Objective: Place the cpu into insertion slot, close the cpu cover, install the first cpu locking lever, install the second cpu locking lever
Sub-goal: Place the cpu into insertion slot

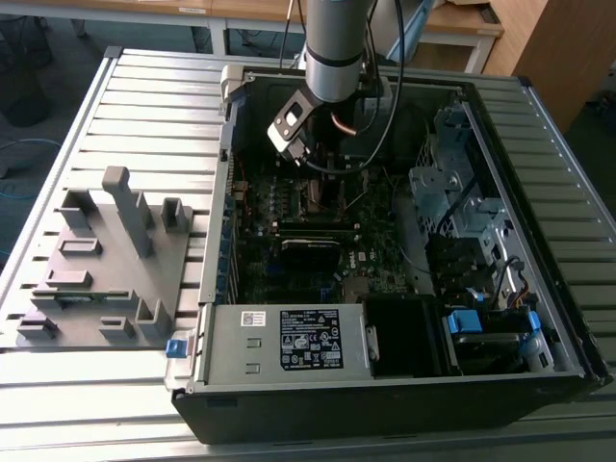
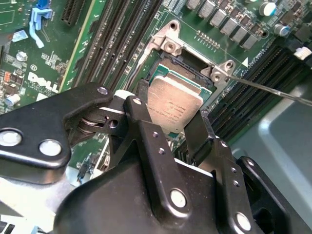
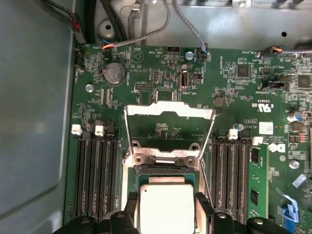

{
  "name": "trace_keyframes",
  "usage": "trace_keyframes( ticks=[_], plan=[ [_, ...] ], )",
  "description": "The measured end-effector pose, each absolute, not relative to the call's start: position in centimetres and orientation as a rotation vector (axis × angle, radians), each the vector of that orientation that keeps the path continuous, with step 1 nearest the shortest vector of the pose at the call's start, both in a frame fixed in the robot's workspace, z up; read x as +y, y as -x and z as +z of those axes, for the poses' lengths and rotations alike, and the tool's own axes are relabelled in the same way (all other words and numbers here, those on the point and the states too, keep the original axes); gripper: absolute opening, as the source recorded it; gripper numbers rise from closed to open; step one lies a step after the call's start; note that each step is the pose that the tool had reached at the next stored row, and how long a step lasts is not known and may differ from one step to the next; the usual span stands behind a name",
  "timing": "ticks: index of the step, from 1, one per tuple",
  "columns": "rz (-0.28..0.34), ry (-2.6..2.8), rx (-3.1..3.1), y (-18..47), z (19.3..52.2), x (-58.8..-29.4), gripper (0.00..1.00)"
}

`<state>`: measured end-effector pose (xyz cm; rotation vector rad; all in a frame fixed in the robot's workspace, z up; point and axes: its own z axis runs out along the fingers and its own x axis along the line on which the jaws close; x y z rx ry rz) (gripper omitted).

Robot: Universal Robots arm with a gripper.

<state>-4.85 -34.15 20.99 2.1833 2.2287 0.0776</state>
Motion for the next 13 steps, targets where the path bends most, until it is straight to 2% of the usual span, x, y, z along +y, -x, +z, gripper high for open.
trace_keyframes(
  ticks=[13],
  plan=[
    [0.077,-2.211,2.200,4.86,20.20,-34.15,0.54]
  ],
)
